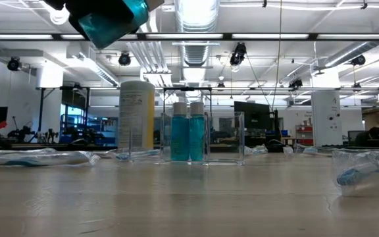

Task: Pick & Place toothbrushing station
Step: Put the mouthwash into the transparent organizer

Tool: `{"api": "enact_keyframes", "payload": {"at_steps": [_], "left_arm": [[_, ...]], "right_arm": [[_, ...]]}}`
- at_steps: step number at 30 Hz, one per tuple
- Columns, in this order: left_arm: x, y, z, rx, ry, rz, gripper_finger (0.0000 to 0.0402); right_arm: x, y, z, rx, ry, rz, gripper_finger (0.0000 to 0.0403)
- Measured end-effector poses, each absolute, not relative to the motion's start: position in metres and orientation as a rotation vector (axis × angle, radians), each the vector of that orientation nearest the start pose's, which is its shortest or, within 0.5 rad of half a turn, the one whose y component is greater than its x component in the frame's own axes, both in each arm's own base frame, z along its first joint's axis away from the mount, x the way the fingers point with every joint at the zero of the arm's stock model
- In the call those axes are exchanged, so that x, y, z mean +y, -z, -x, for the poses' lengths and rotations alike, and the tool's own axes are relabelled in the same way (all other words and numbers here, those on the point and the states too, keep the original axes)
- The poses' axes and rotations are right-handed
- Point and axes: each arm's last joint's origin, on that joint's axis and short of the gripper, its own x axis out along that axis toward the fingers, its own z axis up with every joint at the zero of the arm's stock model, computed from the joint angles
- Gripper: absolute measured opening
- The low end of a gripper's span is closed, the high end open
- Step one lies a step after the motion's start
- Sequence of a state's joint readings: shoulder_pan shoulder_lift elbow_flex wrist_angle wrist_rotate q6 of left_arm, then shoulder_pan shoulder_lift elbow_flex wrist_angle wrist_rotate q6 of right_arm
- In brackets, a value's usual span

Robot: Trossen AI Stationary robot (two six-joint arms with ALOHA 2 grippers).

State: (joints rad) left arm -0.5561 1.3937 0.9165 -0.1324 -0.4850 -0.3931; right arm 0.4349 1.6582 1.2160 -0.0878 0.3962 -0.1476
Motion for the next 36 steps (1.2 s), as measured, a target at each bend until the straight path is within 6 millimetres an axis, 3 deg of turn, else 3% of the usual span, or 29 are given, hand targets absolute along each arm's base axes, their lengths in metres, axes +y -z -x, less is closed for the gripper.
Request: {"api": "enact_keyframes", "payload": {"at_steps": [13,22,36], "left_arm": [[-0.145,-0.246,-0.273,0.627,-0.074,0.014,0.0083],[-0.150,-0.244,-0.283,0.667,-0.074,-0.029,0.0083],[-0.149,-0.243,-0.286,0.668,-0.081,-0.026,0.0083]], "right_arm": [[0.149,-0.250,-0.369,0.569,-0.079,0.449,0.0248],[0.148,-0.244,-0.376,0.589,-0.078,0.457,0.0247],[0.144,-0.240,-0.379,0.612,-0.130,0.392,0.0180]]}}
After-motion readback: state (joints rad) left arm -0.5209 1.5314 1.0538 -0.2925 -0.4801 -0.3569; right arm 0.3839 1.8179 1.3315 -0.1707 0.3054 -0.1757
